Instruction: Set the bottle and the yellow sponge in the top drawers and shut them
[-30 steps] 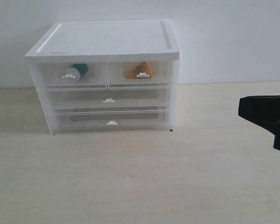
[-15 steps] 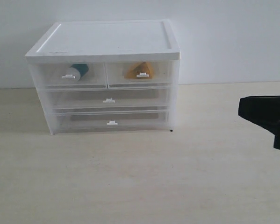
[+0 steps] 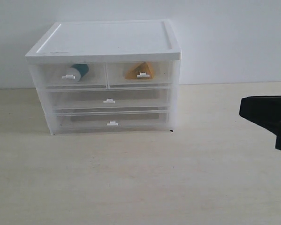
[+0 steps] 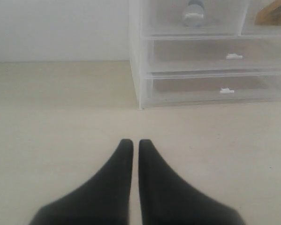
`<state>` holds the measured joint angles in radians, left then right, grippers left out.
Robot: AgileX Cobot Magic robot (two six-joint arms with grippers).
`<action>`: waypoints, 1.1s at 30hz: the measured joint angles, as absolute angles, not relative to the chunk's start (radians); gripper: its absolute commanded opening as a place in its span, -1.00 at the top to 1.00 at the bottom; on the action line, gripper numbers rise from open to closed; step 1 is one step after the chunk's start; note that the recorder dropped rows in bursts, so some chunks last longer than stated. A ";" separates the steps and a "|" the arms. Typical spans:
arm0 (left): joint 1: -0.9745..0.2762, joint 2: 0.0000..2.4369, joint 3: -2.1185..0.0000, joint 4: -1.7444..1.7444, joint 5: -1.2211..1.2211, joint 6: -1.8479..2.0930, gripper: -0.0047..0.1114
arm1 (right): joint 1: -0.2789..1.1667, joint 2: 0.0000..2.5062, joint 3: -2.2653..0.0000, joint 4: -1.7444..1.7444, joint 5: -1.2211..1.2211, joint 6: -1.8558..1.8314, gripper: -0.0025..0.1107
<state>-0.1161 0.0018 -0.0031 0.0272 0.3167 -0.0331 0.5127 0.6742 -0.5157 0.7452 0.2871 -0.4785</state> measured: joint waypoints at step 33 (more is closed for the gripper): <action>-0.116 0.002 -0.003 0.029 0.322 -0.035 0.85 | 0.313 0.466 -0.382 0.771 0.282 -0.481 0.96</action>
<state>-0.1161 0.0018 -0.0031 0.0292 0.3222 -0.0349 0.3133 0.4657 -0.3817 0.7709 0.2824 -0.4809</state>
